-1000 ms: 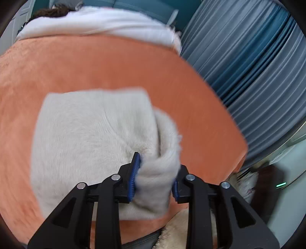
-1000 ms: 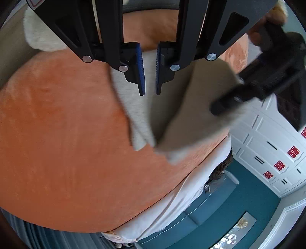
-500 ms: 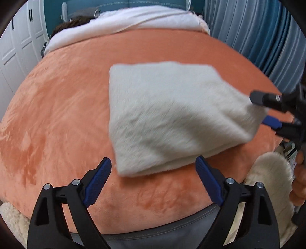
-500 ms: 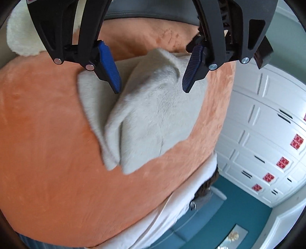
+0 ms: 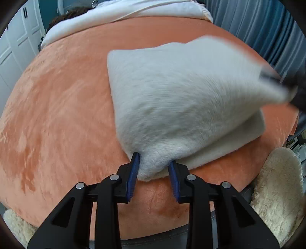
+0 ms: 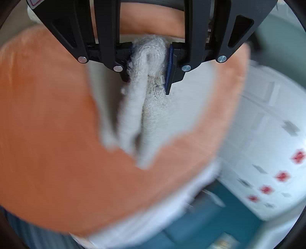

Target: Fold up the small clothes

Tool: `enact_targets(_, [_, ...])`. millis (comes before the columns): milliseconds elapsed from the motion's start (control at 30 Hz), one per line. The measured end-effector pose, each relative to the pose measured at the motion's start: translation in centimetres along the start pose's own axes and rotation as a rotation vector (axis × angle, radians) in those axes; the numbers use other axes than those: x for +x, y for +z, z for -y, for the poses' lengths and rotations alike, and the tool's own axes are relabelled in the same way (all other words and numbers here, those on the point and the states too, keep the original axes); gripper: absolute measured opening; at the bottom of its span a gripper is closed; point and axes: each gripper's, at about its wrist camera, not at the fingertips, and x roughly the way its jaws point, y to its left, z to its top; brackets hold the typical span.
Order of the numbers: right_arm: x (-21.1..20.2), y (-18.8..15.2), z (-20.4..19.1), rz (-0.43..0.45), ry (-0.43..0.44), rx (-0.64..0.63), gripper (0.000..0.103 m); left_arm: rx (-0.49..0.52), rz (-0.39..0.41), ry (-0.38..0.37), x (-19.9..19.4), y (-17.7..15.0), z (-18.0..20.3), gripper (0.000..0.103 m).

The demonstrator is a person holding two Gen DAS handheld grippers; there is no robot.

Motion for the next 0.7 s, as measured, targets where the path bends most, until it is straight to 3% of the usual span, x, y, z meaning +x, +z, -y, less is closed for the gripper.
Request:
enact_targets(33, [1.6, -0.8, 2.2, -0.057, -0.008, 0.073, 0.021, -0.015, -0.003, -0.014, 0.0, 0.0, -0.3, 0.03])
enact_targets(133, [0.9, -1.4, 3.5, -0.025, 0.072, 0.148, 0.023, -0.03, 0.018, -0.042, -1.0, -0.3, -0.7, 0.03])
enact_targets(200, [-0.2, -1.2, 3.0, -0.007, 0.033, 0.135, 0.026, -0.059, 0.043, -0.081, -2.3, -0.3, -1.2, 0.032])
enact_targets(333, [-4.7, -1.2, 1.1, 0.136, -0.109, 0.096, 0.031, -0.092, 0.156, -0.098, -6.8, 0.2, -2.1, 0.062])
enact_targets(400, [-6.4, -1.0, -1.3, 0.177, -0.082, 0.013, 0.032, -0.117, 0.205, -0.088, -8.1, 0.9, -2.7, 0.07])
enact_targets(467, [-6.4, -0.7, -4.5, 0.157, -0.029, -0.1, 0.04, -0.148, 0.198, -0.083, -7.9, 1.6, -2.9, 0.072])
enact_targets(533, [-5.0, -0.9, -7.7, 0.127, 0.014, -0.204, 0.04, -0.183, 0.146, -0.063, -6.4, 2.4, -3.0, 0.072])
enact_targets(633, [-1.1, -1.8, -10.6, 0.032, -0.002, -0.322, 0.028, -0.241, 0.081, -0.062, -4.5, 3.5, -3.4, 0.068])
enact_targets(700, [2.6, -3.2, -9.7, -0.048, -0.1, -0.33, 0.016, -0.261, 0.057, -0.076, -3.6, 3.7, -3.4, 0.068])
